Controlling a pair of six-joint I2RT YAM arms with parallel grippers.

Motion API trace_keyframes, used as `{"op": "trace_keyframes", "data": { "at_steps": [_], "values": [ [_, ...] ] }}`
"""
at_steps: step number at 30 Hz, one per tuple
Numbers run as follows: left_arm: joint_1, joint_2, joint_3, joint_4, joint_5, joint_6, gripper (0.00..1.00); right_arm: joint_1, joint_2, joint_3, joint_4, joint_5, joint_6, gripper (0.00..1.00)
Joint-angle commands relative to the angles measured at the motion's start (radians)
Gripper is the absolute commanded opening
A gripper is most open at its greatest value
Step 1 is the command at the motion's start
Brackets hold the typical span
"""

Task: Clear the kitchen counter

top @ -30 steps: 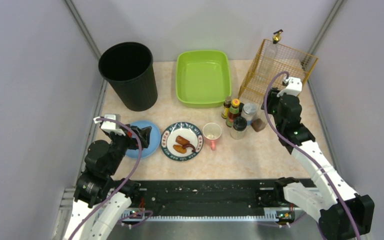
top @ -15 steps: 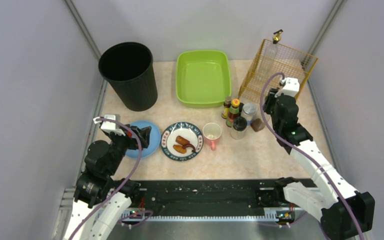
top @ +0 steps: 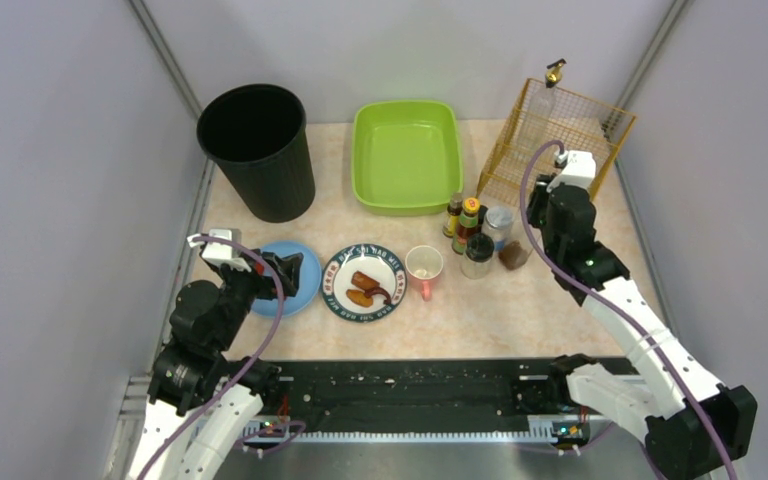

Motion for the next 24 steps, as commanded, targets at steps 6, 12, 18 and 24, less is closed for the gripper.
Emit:
{"op": "trace_keyframes", "data": {
  "at_steps": [6, 12, 18, 24],
  "values": [
    [0.002, -0.013, -0.004, 0.026, 0.002, 0.005, 0.97, 0.023, -0.081, 0.147, 0.036, 0.036, -0.032, 0.00],
    [0.001, -0.013, -0.004, 0.025, 0.002, 0.005, 0.97, 0.023, -0.099, 0.224, 0.008, 0.060, -0.075, 0.00],
    [0.002, -0.013, -0.006, 0.026, 0.001, 0.005, 0.97, 0.024, -0.098, 0.300, 0.011, 0.091, -0.104, 0.00],
    [0.001, -0.014, -0.006, 0.024, 0.001, 0.005, 0.97, 0.023, -0.062, 0.376, 0.049, 0.132, -0.152, 0.00]
  ]
}}
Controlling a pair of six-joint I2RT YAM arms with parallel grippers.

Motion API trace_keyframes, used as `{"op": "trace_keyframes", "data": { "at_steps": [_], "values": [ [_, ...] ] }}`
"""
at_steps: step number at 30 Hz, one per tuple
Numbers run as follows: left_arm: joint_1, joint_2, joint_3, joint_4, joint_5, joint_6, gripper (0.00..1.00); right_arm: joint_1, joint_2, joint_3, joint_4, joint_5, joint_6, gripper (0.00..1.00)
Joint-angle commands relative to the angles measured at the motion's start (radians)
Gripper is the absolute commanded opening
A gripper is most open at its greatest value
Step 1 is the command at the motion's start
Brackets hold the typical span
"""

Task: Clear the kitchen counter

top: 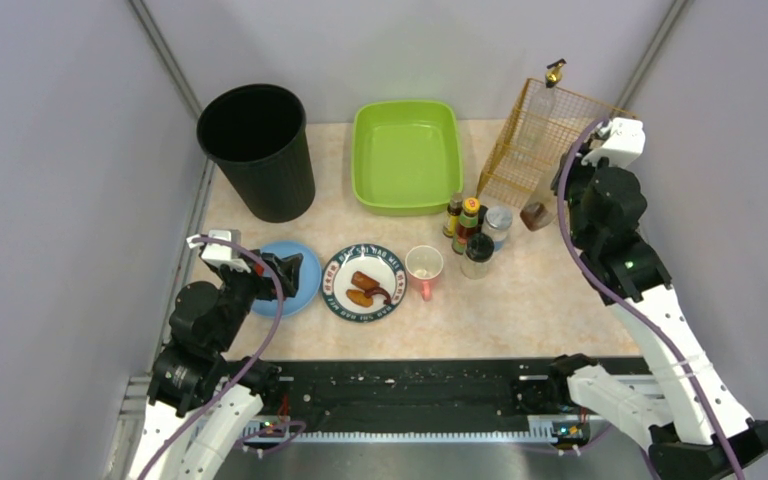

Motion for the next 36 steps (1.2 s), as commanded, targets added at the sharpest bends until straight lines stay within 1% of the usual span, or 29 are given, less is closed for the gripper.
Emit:
{"op": "trace_keyframes", "data": {
  "at_steps": [1, 6, 8, 14, 18, 23, 27, 32, 36],
  "values": [
    [0.002, -0.008, -0.006, 0.027, 0.000, 0.005, 0.97, 0.012, 0.013, 0.124, 0.149, 0.069, -0.057, 0.00],
    [0.002, -0.014, -0.006, 0.025, -0.006, 0.007, 0.97, 0.012, 0.074, 0.185, 0.223, 0.092, -0.081, 0.00],
    [0.001, -0.016, -0.007, 0.025, -0.007, 0.007, 0.97, 0.012, 0.107, 0.218, 0.244, 0.110, -0.118, 0.00],
    [0.003, -0.015, -0.006, 0.025, -0.003, 0.008, 0.97, 0.011, 0.220, 0.305, 0.354, 0.231, -0.171, 0.00],
    [0.002, -0.023, -0.009, 0.025, -0.008, 0.010, 0.97, -0.003, 0.288, 0.351, 0.421, 0.266, -0.200, 0.00],
    [0.000, -0.027, -0.011, 0.024, -0.010, 0.011, 0.97, -0.066, 0.371, 0.447, 0.398, 0.220, -0.148, 0.00],
    [0.001, -0.028, -0.012, 0.026, -0.011, 0.013, 0.97, -0.127, 0.441, 0.534, 0.351, 0.135, -0.117, 0.00],
    [0.000, -0.029, -0.010, 0.026, -0.011, 0.014, 0.97, -0.197, 0.496, 0.605, 0.323, 0.045, -0.139, 0.00],
    [0.001, -0.031, -0.011, 0.027, -0.010, 0.013, 0.97, -0.259, 0.532, 0.615, 0.346, -0.050, -0.139, 0.00]
  ]
}}
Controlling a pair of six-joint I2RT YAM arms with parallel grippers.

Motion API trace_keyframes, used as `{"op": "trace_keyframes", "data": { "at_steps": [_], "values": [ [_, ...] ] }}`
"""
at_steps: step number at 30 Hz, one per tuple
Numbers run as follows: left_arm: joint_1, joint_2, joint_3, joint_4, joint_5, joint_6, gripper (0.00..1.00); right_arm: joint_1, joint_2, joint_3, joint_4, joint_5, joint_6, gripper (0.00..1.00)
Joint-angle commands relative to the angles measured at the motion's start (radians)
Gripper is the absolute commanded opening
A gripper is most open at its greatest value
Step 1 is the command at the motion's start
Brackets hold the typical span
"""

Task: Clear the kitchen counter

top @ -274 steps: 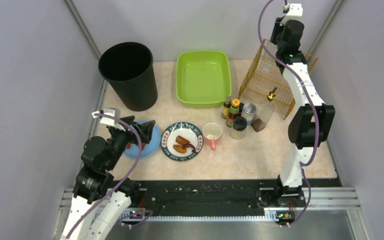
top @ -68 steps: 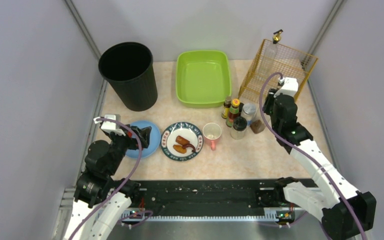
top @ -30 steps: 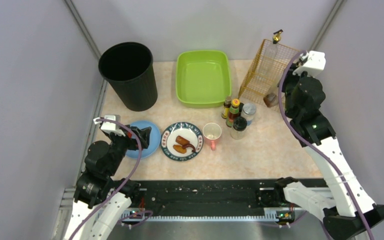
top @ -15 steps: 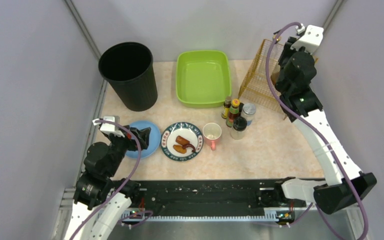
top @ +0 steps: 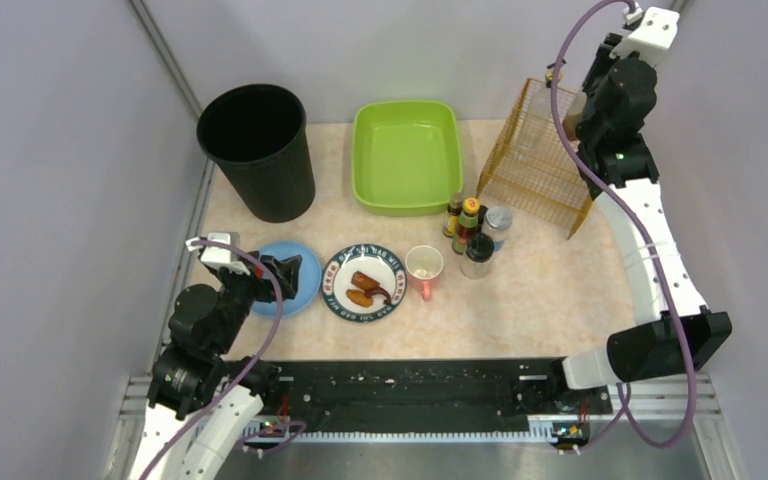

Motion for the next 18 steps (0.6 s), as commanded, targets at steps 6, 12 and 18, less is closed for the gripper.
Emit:
{"op": "trace_keyframes", "data": {
  "at_steps": [6, 12, 18],
  "values": [
    [0.000, -0.014, -0.003, 0.034, -0.004, 0.012, 0.96, -0.151, 0.049, 0.046, 0.211, -0.293, 0.028, 0.00],
    [0.001, -0.010, -0.002, 0.036, 0.002, 0.012, 0.96, -0.215, 0.115, 0.109, 0.210, -0.424, 0.033, 0.00],
    [0.000, -0.017, -0.002, 0.037, -0.002, 0.012, 0.96, -0.241, 0.175, 0.174, 0.201, -0.480, 0.016, 0.00]
  ]
}}
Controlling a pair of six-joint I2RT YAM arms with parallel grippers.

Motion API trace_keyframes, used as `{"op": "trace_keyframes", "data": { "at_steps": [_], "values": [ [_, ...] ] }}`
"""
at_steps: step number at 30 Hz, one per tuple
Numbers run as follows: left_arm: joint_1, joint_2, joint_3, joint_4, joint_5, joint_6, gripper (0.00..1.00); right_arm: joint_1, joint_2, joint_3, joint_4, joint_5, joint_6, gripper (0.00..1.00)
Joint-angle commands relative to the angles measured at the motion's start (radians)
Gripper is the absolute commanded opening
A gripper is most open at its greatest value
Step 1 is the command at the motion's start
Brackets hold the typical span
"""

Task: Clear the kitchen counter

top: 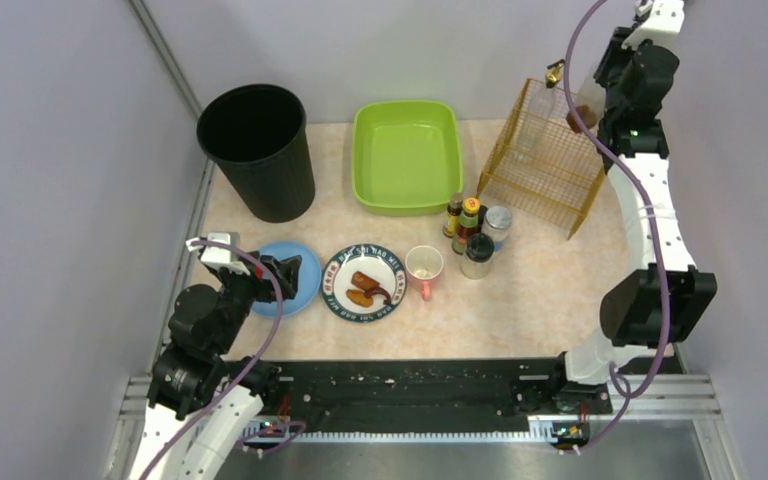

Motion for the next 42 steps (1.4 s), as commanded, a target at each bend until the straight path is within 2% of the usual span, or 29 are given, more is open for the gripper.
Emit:
{"op": "trace_keyframes", "data": {
  "at_steps": [1, 15, 29, 42],
  "values": [
    [0.000, -0.014, -0.003, 0.036, -0.001, 0.012, 0.96, -0.026, 0.010, 0.129, 0.135, -0.101, -0.003, 0.00],
    [0.001, -0.016, -0.002, 0.036, -0.005, 0.014, 0.96, -0.064, 0.122, 0.185, 0.123, -0.182, 0.024, 0.00],
    [0.001, -0.017, -0.002, 0.034, -0.010, 0.016, 0.96, -0.089, 0.166, 0.102, 0.125, -0.207, 0.063, 0.00],
    [0.001, -0.020, -0.003, 0.035, -0.011, 0.017, 0.95, -0.093, 0.276, 0.189, 0.032, -0.214, 0.081, 0.00]
  ]
}}
